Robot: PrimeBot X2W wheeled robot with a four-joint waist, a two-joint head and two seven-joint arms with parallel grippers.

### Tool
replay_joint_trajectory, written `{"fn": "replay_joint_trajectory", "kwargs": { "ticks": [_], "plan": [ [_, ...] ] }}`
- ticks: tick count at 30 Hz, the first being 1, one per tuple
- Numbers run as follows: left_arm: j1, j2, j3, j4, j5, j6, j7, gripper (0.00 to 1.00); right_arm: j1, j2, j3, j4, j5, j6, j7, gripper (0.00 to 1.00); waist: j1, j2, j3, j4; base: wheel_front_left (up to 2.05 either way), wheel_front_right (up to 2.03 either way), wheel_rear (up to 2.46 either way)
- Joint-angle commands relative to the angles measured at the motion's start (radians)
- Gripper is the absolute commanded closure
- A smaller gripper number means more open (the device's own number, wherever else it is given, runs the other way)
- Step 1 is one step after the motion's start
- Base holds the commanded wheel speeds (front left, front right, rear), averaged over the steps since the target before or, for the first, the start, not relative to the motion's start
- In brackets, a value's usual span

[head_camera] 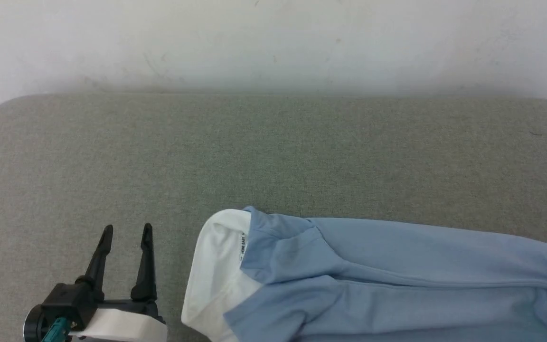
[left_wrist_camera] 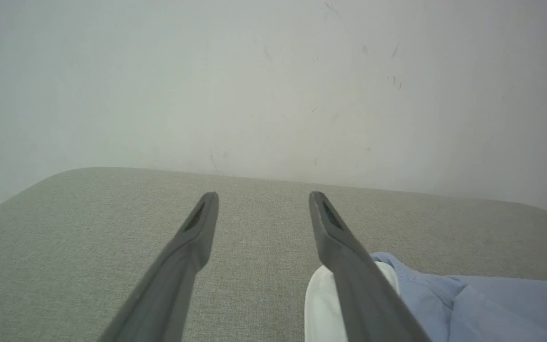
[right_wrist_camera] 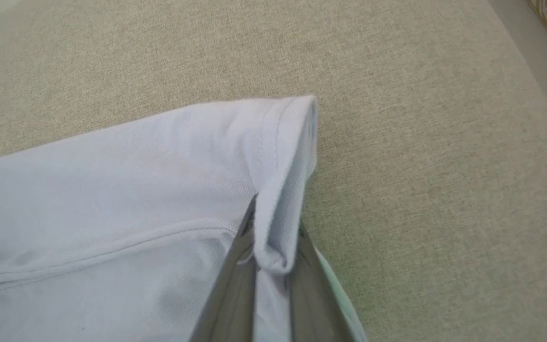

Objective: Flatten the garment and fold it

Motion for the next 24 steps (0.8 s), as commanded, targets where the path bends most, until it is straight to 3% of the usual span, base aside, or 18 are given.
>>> {"fn": "replay_joint_trajectory", "kwargs": {
  "ticks": [1, 6, 11, 14, 19, 24],
  "plan": [
    [0.011, -0.005, 0.006, 0.004, 0.008, -0.009, -0.005, 0.0, 0.004, 0.007, -0.015, -0.016, -0.014, -0.001, 0.0, 1.0, 0.0, 0.0, -0.001, -0.001, 0.0, 0.0, 0.0],
    [0.013, -0.017, 0.01, 0.011, 0.015, -0.017, -0.005, 0.0, -0.007, 0.064, 0.038, -0.103, -0.005, -0.001, 0.047, 1.0, 0.0, 0.0, -0.005, -0.004, 0.0, 0.0, 0.0],
    [0.004, -0.021, 0.017, 0.021, 0.016, -0.028, -0.005, 0.0, -0.037, 0.134, 0.209, -0.188, 0.049, -0.001, 0.107, 1.0, 0.0, 0.0, -0.007, -0.005, 0.0, 0.0, 0.0],
    [-0.005, -0.023, 0.018, 0.026, 0.017, -0.035, -0.005, 0.0, -0.074, 0.186, 0.316, -0.194, 0.168, -0.001, 0.121, 1.0, 0.0, 0.0, -0.005, 0.001, 0.0, 0.0, 0.0],
    [-0.022, -0.037, 0.006, 0.039, 0.021, -0.043, -0.005, 0.0, -0.145, 0.207, 0.482, -0.109, 0.334, -0.001, 0.053, 1.0, 0.0, 0.0, -0.001, 0.033, 0.0, 0.0, 0.0],
    [-0.038, -0.047, -0.004, 0.051, 0.023, -0.051, -0.005, 0.0, -0.229, 0.208, 0.688, -0.009, 0.512, -0.001, -0.104, 1.0, 0.0, 0.0, 0.004, 0.075, 0.0, 0.0, 0.0]
  ]
}}
